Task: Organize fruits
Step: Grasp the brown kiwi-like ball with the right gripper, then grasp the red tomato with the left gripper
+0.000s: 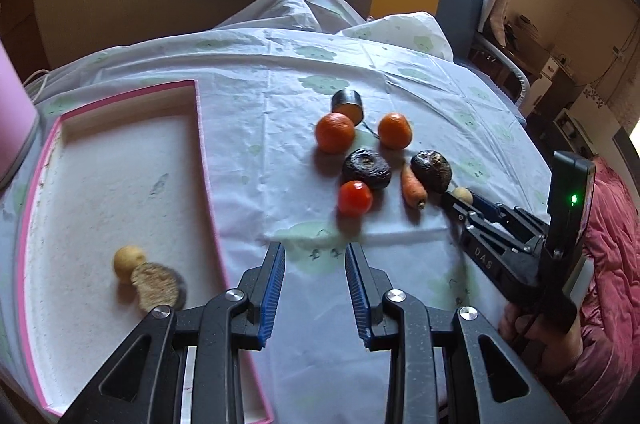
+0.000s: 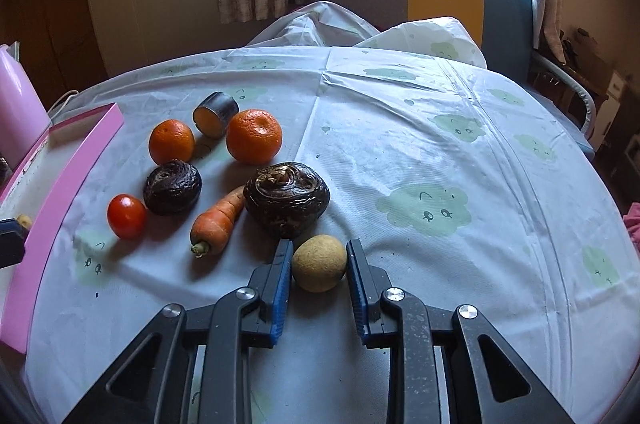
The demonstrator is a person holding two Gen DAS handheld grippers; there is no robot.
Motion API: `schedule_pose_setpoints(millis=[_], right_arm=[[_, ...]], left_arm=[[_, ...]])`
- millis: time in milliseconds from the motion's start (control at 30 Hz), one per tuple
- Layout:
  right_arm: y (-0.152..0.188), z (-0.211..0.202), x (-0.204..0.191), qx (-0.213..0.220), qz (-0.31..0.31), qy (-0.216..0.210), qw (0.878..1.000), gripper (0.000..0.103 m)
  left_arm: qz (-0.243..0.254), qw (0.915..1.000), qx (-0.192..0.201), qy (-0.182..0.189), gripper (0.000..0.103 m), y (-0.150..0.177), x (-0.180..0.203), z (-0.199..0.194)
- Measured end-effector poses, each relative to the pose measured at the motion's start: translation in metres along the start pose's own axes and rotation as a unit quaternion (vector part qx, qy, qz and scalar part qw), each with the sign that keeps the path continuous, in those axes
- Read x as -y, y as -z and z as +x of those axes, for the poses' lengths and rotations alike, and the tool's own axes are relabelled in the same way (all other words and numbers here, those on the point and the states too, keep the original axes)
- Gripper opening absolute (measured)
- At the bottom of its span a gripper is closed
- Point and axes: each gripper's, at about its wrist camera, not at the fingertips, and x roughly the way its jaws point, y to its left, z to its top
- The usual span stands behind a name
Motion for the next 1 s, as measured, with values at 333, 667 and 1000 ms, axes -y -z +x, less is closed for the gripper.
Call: schedule_pose_setpoints(millis=[333,667,1000], right_arm=[[0.002,-0.001,0.003,0.007,0.008,-0.009,1.0,0.027],[0.003,-0.001,0.005,0.01,0.014,-0.017,1.0,0.027],[0.003,0.0,0.006,0.008,0.015,-0.019,1.0,0.028]], left_arm=[[0.007,0.9996,-0.026,0.012,0.031,-0.021,0.024,0.042],[0.004,0.9989,-0.046,0.003,0.028,-0.034,0.029,0.08],[-0.009,0.9994,-0.033,0.004,0.026,-0.017,0.018,0.056]])
